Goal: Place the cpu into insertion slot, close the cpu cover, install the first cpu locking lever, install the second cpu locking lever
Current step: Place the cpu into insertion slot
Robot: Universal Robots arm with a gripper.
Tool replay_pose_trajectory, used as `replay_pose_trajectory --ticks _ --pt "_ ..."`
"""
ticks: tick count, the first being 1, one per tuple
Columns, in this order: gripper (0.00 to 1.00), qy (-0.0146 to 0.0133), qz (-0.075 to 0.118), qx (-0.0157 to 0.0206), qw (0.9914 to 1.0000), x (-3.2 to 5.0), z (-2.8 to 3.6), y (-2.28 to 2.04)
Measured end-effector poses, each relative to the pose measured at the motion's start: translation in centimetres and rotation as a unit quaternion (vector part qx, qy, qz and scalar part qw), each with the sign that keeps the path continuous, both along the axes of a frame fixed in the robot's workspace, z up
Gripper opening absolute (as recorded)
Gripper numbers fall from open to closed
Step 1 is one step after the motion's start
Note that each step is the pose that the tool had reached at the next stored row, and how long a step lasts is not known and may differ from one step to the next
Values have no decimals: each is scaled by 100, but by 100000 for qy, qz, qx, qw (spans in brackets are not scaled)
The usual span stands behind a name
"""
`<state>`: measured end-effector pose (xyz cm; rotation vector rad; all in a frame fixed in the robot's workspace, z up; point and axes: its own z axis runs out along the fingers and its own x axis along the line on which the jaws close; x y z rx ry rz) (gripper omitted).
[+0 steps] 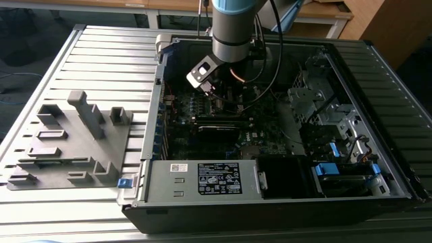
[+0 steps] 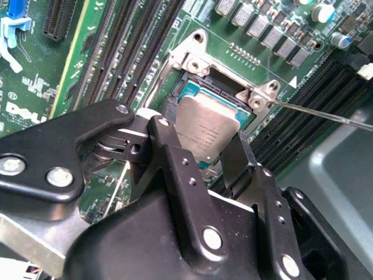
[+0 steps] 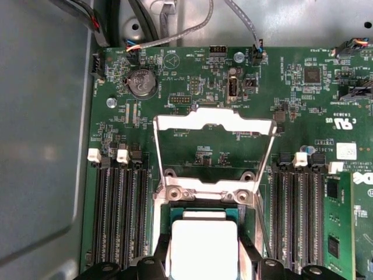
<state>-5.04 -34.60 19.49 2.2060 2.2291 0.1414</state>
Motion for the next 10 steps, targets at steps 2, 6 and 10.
replay_pose_trajectory --ticks 2,6,10 --pt "54 -18 -71 -27 100000 -1 0 -1" --pt "54 -80 -296 -369 99999 -3 -2 -2" --pt "54 -77 -394 -420 99998 -5 -3 -2"
